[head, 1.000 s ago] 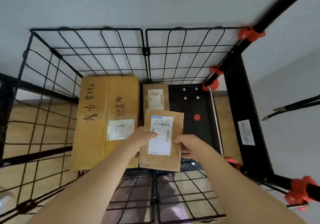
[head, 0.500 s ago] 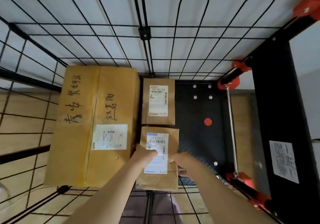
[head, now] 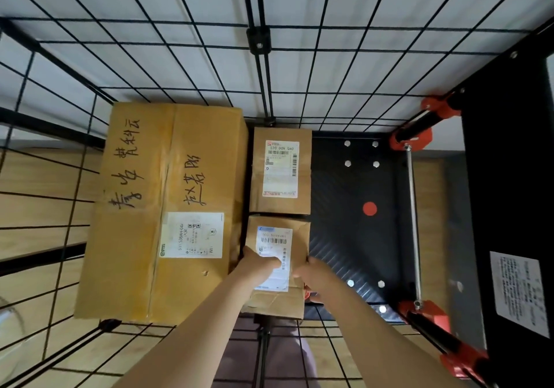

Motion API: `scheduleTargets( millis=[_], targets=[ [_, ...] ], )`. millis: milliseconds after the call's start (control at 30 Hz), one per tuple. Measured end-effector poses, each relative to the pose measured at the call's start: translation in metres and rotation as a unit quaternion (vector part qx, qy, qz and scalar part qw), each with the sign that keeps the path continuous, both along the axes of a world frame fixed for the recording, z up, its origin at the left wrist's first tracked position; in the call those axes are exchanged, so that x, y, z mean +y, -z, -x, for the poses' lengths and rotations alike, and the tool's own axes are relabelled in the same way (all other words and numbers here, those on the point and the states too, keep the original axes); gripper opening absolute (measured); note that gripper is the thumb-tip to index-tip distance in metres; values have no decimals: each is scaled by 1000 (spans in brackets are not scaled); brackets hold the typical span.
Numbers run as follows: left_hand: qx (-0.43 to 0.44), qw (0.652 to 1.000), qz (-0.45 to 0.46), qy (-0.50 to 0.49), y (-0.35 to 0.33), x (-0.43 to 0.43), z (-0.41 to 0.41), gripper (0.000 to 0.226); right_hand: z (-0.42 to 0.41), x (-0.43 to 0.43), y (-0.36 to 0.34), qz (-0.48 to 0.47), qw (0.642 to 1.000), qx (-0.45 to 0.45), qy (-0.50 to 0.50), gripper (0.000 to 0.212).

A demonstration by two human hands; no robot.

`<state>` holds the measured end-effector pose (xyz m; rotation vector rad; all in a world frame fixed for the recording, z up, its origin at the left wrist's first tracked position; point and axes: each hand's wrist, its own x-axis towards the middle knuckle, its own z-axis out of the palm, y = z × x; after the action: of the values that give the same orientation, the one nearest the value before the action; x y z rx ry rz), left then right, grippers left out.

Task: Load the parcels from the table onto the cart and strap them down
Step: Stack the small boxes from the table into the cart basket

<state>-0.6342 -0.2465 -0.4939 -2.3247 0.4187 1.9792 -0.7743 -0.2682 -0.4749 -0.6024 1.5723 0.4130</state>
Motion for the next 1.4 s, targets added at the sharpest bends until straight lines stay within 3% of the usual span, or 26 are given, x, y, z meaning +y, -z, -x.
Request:
scheduleTargets(
  millis=[267, 400, 567, 700, 867, 1167, 1400],
  targets=[
    [12, 994, 43, 99, -44, -12, 1, 55, -4, -11, -23, 61, 997, 16, -52, 40],
    [15, 984, 91, 153, -78, -16, -2, 58, 0, -18, -45, 88, 994, 16, -61, 30],
    [-24, 967, 147, 208, -124, -20, -16, 52, 1, -22, -82, 88, 996, -2, 5, 29],
    [-58, 959, 180, 212, -172, -21, -34, 47, -11, -24, -119, 108, 994, 7, 29, 11],
    [-87, 947, 232, 206, -244, -16, -55, 40, -30, -24, -173, 178, 984, -24, 15, 28],
    [-140, 900, 364, 193, -357, 4, -115, 41, -99, -10, -323, 369, 927, -46, -47, 27],
    [-218, 834, 474, 179, -441, 47, -201, 33, -182, 30, -403, 473, 877, -58, -68, 22]
  ],
)
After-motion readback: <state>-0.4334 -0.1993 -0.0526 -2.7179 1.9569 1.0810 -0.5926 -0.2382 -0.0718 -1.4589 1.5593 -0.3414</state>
